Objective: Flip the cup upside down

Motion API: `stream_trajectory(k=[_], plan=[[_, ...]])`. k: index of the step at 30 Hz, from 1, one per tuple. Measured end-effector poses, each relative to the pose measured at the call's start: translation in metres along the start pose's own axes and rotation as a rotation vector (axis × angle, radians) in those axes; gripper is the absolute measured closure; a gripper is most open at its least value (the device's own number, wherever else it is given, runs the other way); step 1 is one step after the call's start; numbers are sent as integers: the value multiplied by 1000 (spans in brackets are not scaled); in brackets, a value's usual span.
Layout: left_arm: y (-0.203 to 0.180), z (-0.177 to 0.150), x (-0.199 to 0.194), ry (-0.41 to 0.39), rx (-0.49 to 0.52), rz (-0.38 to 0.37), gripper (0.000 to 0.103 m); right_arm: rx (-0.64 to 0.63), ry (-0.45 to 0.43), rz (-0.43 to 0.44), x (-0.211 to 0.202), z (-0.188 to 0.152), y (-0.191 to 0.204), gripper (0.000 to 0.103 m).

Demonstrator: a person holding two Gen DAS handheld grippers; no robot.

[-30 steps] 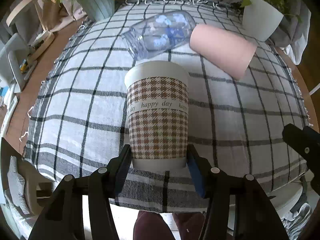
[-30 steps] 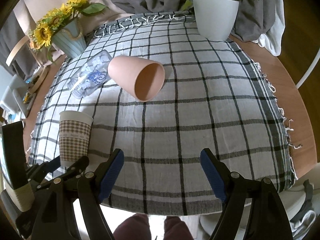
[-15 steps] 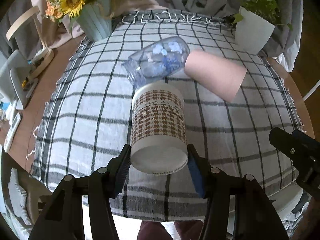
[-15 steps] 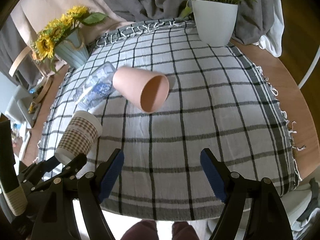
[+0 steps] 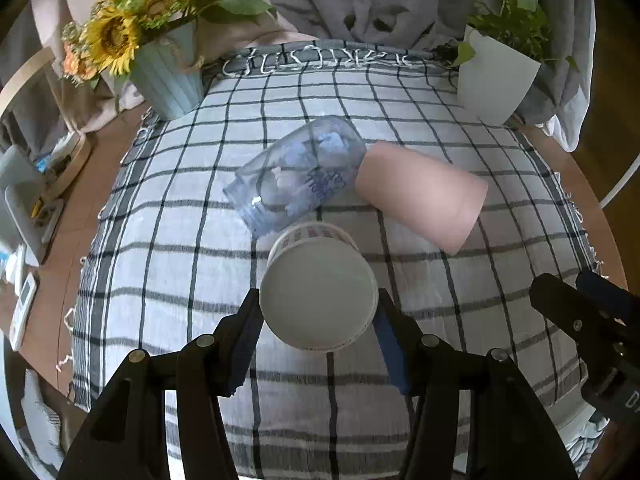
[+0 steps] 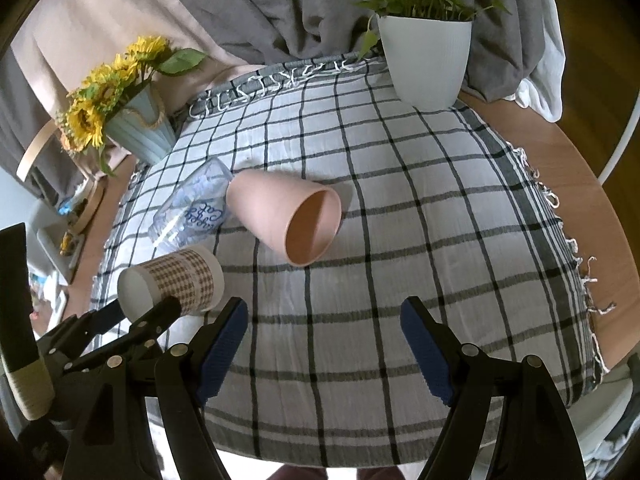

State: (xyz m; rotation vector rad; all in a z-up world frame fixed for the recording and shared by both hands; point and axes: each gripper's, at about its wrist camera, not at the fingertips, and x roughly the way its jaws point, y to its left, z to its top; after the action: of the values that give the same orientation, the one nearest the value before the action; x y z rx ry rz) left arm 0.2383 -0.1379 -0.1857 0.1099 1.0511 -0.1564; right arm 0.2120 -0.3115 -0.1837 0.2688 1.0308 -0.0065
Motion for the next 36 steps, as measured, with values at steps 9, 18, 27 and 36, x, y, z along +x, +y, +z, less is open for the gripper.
stream_trajectory(k=[9,18,27,36], plan=[[2,17,12,17,-4,-28,49,25,-9,-1,3,7,2,24],[6,22,20,34,-24,-51,49,38,-6,-4,6,13,3,24],[9,17,8,23,-38,-46,28,45,-6,-16,3,13,3,24],[20,1,-49,-110,-104,-6,9,17,-62,-16,-30,8,5,15]])
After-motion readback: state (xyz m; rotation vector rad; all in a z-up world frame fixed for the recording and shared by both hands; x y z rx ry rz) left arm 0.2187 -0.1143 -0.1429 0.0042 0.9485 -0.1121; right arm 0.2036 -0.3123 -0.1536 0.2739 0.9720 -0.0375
